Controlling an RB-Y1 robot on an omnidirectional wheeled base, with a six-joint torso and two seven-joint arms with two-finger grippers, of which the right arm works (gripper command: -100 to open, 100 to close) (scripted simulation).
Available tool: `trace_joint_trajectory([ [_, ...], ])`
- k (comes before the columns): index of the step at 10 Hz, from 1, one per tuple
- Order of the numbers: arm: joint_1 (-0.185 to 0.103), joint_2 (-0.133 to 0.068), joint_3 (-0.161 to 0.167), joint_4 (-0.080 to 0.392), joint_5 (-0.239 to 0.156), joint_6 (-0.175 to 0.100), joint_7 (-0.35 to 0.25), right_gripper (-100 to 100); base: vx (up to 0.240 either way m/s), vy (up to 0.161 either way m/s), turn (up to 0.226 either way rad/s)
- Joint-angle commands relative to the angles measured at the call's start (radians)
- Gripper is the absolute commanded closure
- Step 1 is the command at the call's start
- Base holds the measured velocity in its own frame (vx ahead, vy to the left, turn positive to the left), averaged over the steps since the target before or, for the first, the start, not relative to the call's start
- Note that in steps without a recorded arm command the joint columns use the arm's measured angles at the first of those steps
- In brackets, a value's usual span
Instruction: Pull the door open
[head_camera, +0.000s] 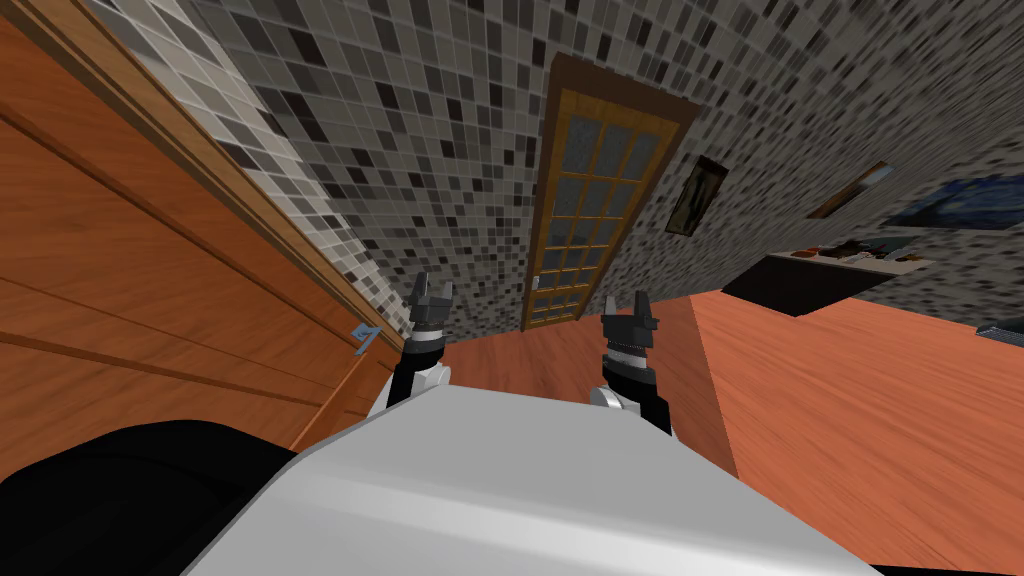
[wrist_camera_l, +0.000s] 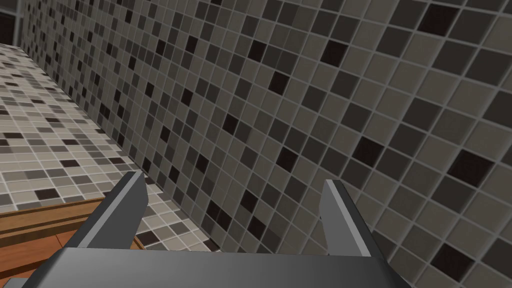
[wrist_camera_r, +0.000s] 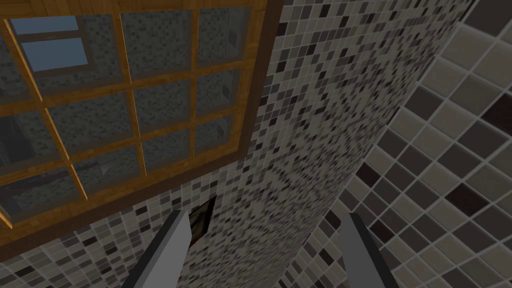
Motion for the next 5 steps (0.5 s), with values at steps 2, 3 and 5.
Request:
trace_joint_trajectory([
  [2,-0.017,-0.008,-0.007,0.053,0.018,-0.016,0.036,-100,0.065,-0.012,0.017],
  [3,-0.022,-0.01,-0.009,0.067,0.023,-0.02,0.045,-100,0.078,0.021,0.008],
  [5,-0.039,-0.017,-0.015,0.119,0.041,-0.036,0.08,-100,0.09,0.018,0.015],
])
